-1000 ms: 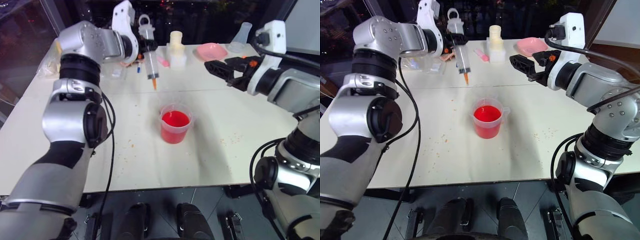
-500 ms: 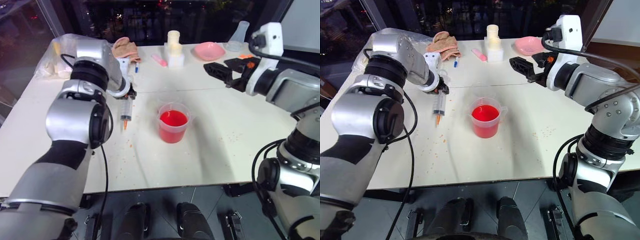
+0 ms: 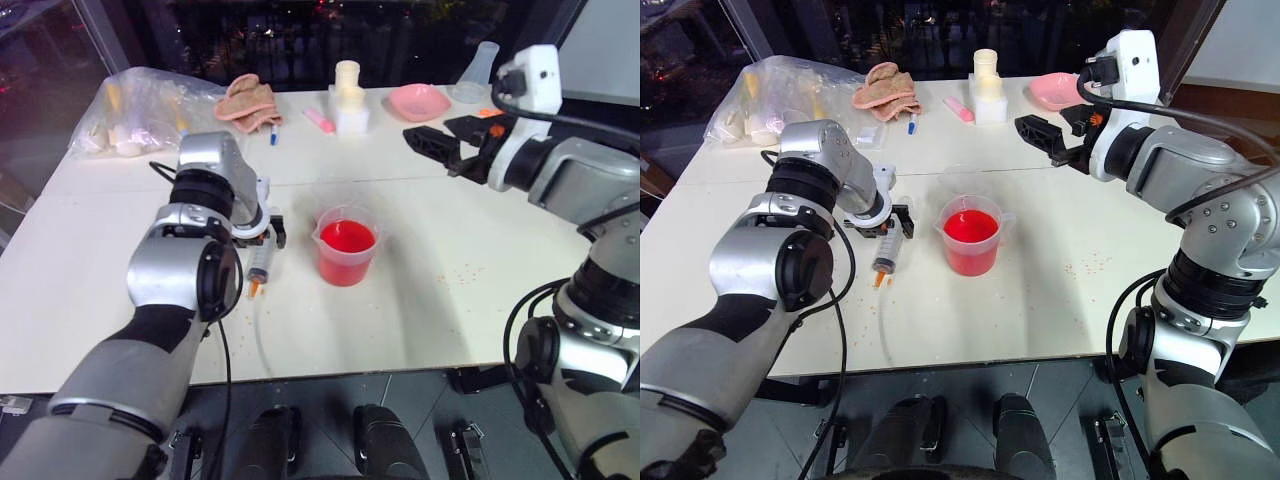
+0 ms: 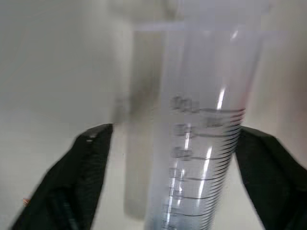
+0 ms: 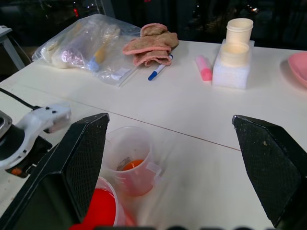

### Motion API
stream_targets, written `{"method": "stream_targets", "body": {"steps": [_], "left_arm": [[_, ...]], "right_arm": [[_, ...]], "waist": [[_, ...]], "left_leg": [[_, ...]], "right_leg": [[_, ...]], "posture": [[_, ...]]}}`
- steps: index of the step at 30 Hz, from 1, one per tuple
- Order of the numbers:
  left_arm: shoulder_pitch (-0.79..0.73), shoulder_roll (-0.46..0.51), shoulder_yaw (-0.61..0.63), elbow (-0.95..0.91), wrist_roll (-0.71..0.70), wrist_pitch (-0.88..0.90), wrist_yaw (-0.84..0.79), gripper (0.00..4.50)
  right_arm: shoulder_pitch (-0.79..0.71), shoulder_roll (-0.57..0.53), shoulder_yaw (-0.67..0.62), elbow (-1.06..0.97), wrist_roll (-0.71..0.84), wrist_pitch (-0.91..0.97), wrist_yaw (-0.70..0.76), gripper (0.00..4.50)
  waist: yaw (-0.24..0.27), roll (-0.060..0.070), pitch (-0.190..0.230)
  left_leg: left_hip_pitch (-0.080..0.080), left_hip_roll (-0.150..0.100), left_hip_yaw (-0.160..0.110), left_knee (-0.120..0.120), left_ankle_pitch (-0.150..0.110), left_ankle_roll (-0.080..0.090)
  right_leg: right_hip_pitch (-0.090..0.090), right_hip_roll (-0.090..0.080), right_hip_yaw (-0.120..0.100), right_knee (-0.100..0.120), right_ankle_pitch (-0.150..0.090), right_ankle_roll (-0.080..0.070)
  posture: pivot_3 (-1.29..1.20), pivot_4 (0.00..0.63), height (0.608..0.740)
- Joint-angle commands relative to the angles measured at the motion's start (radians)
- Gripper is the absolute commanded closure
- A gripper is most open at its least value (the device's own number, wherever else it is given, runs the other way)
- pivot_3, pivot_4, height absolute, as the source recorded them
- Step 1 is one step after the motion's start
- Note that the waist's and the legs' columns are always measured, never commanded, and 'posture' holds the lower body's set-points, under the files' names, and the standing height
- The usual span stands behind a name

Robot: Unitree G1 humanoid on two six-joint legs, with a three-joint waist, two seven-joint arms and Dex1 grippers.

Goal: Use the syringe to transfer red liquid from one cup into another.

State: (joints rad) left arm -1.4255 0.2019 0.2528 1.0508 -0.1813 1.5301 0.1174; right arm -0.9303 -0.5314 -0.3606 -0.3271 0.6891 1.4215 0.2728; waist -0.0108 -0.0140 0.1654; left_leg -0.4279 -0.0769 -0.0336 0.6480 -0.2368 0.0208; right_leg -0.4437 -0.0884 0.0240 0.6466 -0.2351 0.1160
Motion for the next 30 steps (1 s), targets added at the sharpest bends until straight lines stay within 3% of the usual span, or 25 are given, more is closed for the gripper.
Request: {"method": "stream_targets", "body": {"steps": [1, 4, 7, 10, 13, 16, 18, 22, 30], "left_arm": [[0.01, 0.0, -0.013, -0.131, 0.012, 0.032, -0.008, 0.04], [0.069, -0.003, 0.003, -0.359, -0.05, 0.08, -0.063, 0.04], [0.106, -0.014, 0.115, -0.474, -0.088, 0.084, -0.06, 0.04], [0.197, 0.035, 0.045, -0.714, -0.142, 0.084, -0.114, 0.04], [0.259, 0.074, 0.086, -0.837, -0.265, 0.084, -0.159, 0.04], [0.32, 0.138, 0.048, -0.938, -0.344, 0.084, -0.201, 0.04], [0.397, 0.217, 0.019, -1.04, -0.46, 0.084, -0.261, 0.04], [0.525, 0.35, -0.032, -1.237, -0.559, 0.084, -0.338, 0.04], [0.78, 0.498, 0.07, -1.443, -0.797, 0.084, -0.369, 0.04]], "right_arm": [[-0.005, -0.015, -0.013, -0.016, 0.002, -0.019, 0.001, 0.21], [0.0, -0.018, -0.01, -0.016, 0.002, -0.024, 0.005, 0.21], [0.004, -0.019, -0.006, -0.017, 0.003, -0.03, 0.008, 0.21], [0.015, -0.025, 0.005, -0.013, 0.002, -0.046, 0.021, 0.21], [0.035, -0.057, 0.035, -0.008, 0.006, -0.064, 0.063, 0.21], [0.06, -0.11, 0.076, -0.012, 0.017, -0.083, 0.129, 0.21], [0.107, -0.194, 0.111, -0.043, 0.042, -0.122, 0.248, 0.21], [0.214, -0.356, 0.18, -0.102, 0.081, -0.245, 0.506, 0.21], [0.299, -0.461, 0.256, -0.089, 0.071, -0.39, 0.709, 0.21]], "waist": [[-0.001, 0.0, 0.0], [-0.002, 0.0, 0.0], [-0.001, 0.0, 0.0], [-0.004, 0.0, 0.0], [-0.003, 0.0, 0.0], [-0.001, 0.0, 0.0], [0.0, 0.0, 0.0], [-0.001, 0.0, 0.0], [-0.008, 0.0, 0.0]], "left_leg": [[0.0, 0.0, 0.0, 0.0, 0.0, 0.0], [0.0, 0.0, 0.0, 0.0, 0.0, 0.0], [0.0, 0.0, 0.0, 0.0, 0.0, 0.0], [0.0, 0.0, 0.0, 0.0, 0.0, -0.001], [0.0, 0.0, 0.0, -0.001, 0.001, -0.002], [0.0, 0.0, 0.0, 0.0, 0.001, -0.002], [0.0, 0.0, 0.0, 0.0, 0.001, -0.002], [0.001, 0.001, 0.0, -0.001, 0.0, -0.001], [0.004, 0.002, 0.001, 0.0, 0.0, -0.001]], "right_leg": [[0.0, 0.0, 0.0, 0.0, 0.0, 0.0], [0.0, 0.0, 0.001, 0.0, 0.0, 0.0], [0.0, 0.0, 0.001, 0.0, 0.0, 0.0], [0.0, -0.001, 0.001, -0.001, 0.0, 0.0], [0.0, 0.0, 0.001, 0.0, 0.0, 0.0], [0.0, -0.001, 0.001, -0.001, 0.0, 0.0], [0.0, -0.001, 0.001, -0.002, 0.0, -0.001], [0.001, -0.001, 0.001, -0.002, 0.0, -0.001], [0.007, 0.0, 0.001, -0.008, 0.0, -0.002]], "posture": [[0.0, 0.15, 0.74], [0.0, 0.15, 0.74], [0.0, 0.15, 0.74], [0.0, 0.15, 0.74], [0.0, 0.15, 0.74], [0.0, 0.15, 0.74], [0.0, 0.15, 0.74], [0.0, 0.15, 0.74], [0.0, 0.15, 0.74]]}}
